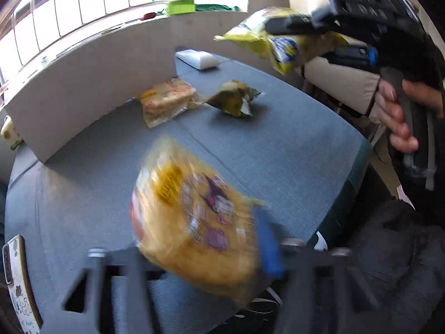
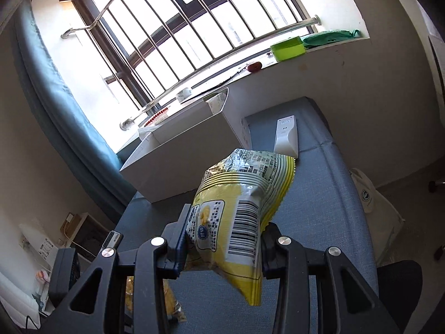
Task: Organize snacks
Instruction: 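Grasp the round cookie packet with the left gripper while the right grasps the yellow chip bag, both into box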
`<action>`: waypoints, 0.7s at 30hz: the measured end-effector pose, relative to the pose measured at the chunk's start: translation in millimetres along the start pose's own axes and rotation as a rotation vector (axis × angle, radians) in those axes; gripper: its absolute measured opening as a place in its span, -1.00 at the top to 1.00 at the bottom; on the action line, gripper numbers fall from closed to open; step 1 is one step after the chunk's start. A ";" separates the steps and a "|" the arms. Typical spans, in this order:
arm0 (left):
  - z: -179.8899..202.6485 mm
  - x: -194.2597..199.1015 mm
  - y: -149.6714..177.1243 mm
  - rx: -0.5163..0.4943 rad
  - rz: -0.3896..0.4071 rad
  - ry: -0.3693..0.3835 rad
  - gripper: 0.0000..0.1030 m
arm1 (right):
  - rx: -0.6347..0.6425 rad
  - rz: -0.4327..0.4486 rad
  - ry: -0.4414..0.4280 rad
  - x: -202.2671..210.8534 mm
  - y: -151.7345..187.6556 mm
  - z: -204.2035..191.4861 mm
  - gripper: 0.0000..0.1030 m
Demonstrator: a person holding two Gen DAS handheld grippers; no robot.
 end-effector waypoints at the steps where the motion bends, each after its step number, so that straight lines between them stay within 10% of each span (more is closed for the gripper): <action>1: -4.6 0.3 0.6 0.016 0.005 0.001 0.67 | -0.007 0.000 -0.009 0.0 0.5 0.2 0.16; 11: -37.9 51.4 -19.8 0.127 0.219 0.051 0.67 | 0.021 0.004 -0.046 -3.2 -0.9 -20.1 0.16; 21: -145.6 95.6 -124.3 0.216 0.429 -0.064 0.67 | 0.155 0.076 -0.090 -46.5 -79.7 -90.8 0.16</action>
Point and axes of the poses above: each gripper's, at about its wrist camera, not at the fingertips, and x roughly against the way its jaws point, z to its right, y to its underside, the point moved 4 cm from there along -x, roughly the way its jaws point, and after that the axes turned 3 degrees about y, right-handed, at the moved point
